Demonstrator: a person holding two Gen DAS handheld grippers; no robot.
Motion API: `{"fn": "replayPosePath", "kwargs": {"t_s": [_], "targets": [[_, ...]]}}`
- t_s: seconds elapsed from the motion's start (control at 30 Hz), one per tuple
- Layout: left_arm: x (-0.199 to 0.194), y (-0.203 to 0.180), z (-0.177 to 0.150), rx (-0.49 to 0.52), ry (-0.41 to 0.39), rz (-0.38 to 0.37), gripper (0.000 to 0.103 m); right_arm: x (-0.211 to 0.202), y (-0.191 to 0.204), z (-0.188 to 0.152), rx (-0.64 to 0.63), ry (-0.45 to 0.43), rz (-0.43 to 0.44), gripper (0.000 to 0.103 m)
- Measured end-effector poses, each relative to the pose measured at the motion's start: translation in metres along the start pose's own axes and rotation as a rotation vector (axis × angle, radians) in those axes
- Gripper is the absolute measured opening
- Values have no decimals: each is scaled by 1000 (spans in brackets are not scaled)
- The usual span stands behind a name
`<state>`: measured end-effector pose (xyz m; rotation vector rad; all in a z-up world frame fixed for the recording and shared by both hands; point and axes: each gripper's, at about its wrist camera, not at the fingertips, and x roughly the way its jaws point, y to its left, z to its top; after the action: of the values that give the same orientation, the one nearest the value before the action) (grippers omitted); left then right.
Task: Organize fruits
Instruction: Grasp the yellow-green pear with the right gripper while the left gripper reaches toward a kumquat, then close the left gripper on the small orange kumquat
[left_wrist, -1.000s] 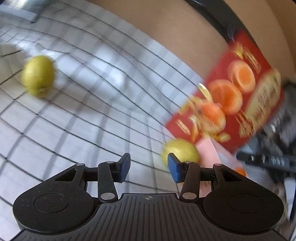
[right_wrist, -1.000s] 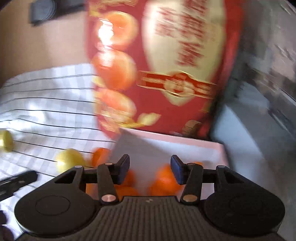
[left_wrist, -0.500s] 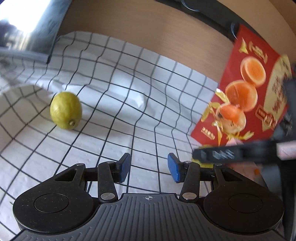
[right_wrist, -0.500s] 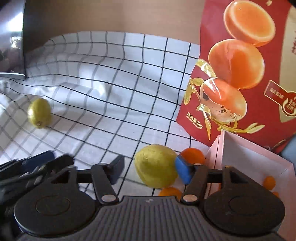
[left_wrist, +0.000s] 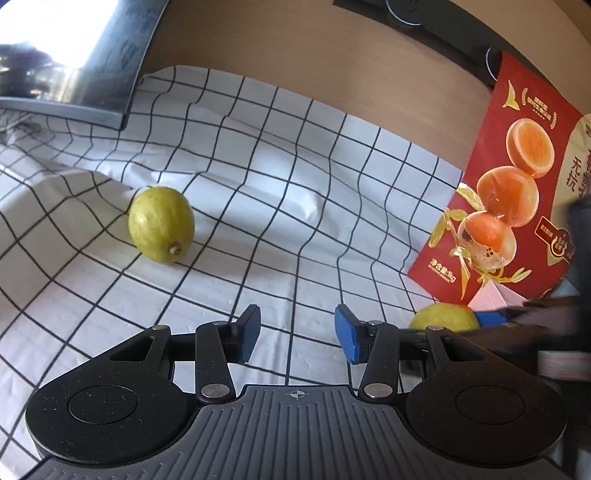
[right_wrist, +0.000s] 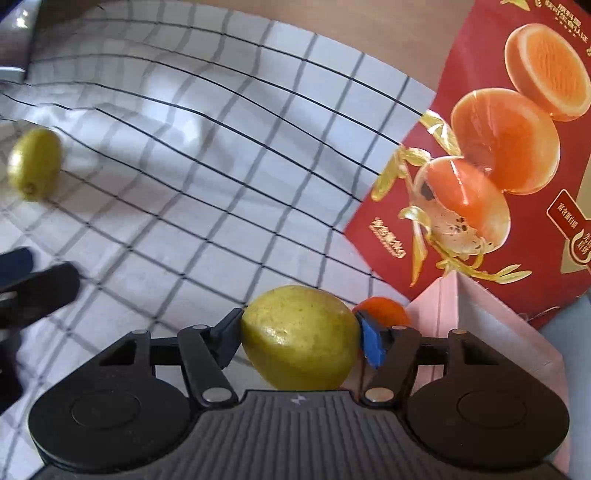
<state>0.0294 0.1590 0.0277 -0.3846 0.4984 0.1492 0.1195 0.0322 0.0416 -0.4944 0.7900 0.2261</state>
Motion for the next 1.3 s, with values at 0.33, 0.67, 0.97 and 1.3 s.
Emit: {"fn": "replayPosePath", "kwargs": {"t_s": [0.33, 0.67, 0.97, 1.3], "targets": [[0, 0, -3, -10, 4, -44, 49, -104, -20, -69, -2, -84, 289, 65], [5, -14, -10, 20, 54, -197, 49, -140, -72, -153, 3, -99, 139, 65], [9, -35, -16, 80, 89, -310, 49, -117, -110, -178, 155, -113, 126, 65], [31, -92, -4, 144, 205, -380, 49, -102, -118, -194, 273, -114, 172, 80]]}}
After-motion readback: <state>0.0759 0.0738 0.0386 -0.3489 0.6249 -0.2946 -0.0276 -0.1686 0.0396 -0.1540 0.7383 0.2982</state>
